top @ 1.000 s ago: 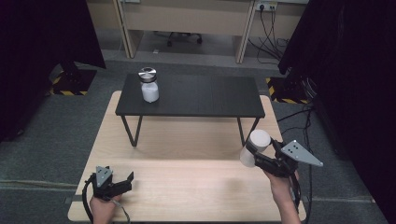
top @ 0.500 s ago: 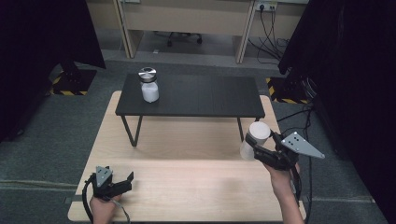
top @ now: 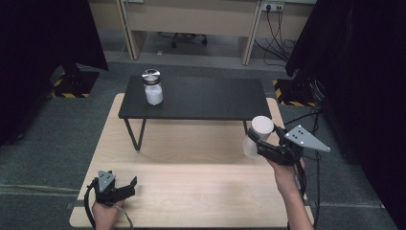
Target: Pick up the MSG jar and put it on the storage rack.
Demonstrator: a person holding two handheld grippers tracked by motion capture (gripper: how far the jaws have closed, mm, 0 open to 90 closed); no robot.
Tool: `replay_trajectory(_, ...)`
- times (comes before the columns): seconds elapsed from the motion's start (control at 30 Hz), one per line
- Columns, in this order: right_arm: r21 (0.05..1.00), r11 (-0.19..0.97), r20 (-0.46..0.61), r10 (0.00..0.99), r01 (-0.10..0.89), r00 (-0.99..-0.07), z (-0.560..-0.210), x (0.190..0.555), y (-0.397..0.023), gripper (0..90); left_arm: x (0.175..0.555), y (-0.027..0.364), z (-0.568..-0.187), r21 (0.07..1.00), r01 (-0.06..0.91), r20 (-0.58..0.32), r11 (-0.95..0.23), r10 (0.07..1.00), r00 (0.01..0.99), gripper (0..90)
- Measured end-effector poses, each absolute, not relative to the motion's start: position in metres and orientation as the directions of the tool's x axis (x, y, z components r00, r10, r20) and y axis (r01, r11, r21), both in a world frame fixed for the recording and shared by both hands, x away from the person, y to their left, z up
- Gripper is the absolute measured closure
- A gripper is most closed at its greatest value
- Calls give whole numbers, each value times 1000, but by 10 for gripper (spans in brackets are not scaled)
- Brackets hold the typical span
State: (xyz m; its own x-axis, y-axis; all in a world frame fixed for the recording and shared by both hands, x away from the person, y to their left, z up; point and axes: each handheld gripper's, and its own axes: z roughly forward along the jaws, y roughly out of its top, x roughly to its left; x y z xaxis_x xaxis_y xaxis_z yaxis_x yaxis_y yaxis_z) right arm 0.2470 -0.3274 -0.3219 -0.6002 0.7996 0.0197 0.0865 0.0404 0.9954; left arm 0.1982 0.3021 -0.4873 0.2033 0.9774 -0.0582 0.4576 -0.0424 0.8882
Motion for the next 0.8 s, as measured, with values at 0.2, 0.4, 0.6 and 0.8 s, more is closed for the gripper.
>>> replay_trajectory(0.2,995,38,24,798,90,-602,-318,251,-324,336,198,302,-487,888,457,-58,-42,978,202,0)
replay_trajectory(0.4,995,30,32,802,93,-597,-312,256,-321,336,198,301,-487,888,457,-52,-47,978,201,0)
replay_trajectory(0.6,995,31,31,805,95,-593,-305,260,-319,337,198,301,-487,888,458,-54,-45,978,200,0)
replay_trajectory(0.8,996,26,33,805,91,-592,-300,262,-320,337,198,301,-487,888,459,-54,-45,978,200,0)
